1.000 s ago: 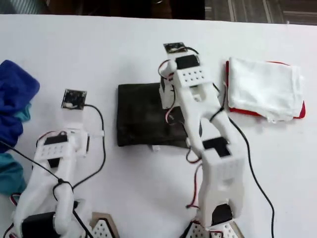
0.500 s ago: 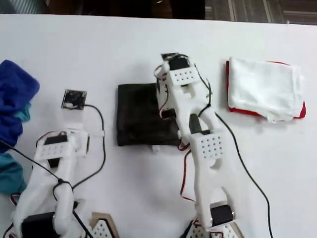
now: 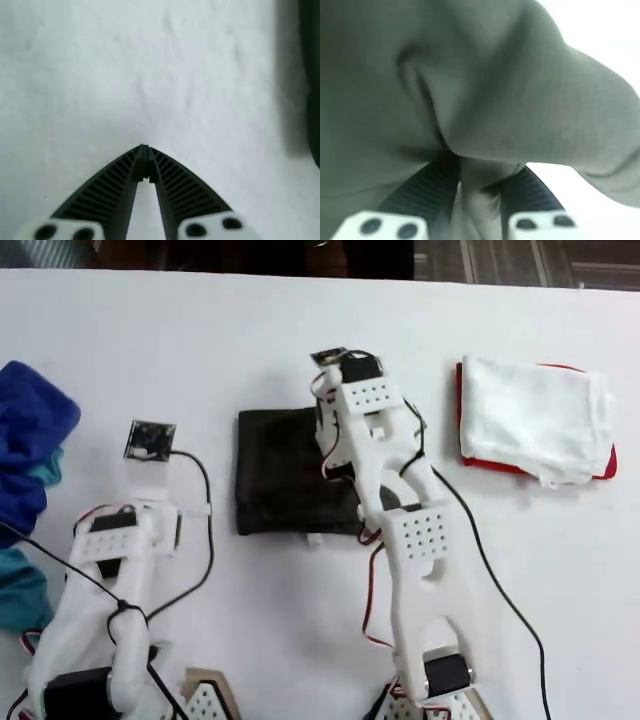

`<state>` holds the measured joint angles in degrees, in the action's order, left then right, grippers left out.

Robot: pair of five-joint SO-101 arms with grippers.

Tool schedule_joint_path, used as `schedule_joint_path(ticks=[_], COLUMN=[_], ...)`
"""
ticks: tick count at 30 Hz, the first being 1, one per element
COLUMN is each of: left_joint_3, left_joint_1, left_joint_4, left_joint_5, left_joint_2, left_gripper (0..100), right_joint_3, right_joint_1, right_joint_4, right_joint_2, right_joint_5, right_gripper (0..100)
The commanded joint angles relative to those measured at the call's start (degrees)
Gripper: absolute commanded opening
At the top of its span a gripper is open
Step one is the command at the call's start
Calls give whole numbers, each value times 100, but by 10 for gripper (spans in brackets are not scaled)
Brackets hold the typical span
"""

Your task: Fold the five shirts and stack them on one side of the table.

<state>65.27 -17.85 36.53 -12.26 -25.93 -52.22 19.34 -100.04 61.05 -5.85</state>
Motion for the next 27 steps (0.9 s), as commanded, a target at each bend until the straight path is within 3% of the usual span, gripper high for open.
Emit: schedule_joint_path(ticks=[1,7,14,20,27], left_joint_3=[-48,-48,-48,-22,-22], left_joint_1=[-26,-26,-26,-26,-26], left_joint_4=[-88,-88,-97,-237,-237], left_joint_5=[35,35,35,35,35], left_joint_2=[-167,-167,-167,-167,-167], left_gripper=[26,26,26,26,26], right_joint_3=[132,79,-141,668,1486], right_joint_1=[92,92,-365,-769,-1543], right_joint_4=[-119,-110,-110,-119,-119], right_joint_2=[171,-242,-1938,-3327,-4655], right_joint_5=[-88,-97,-158,-1512,-2259], right_gripper=[17,19,19,19,19])
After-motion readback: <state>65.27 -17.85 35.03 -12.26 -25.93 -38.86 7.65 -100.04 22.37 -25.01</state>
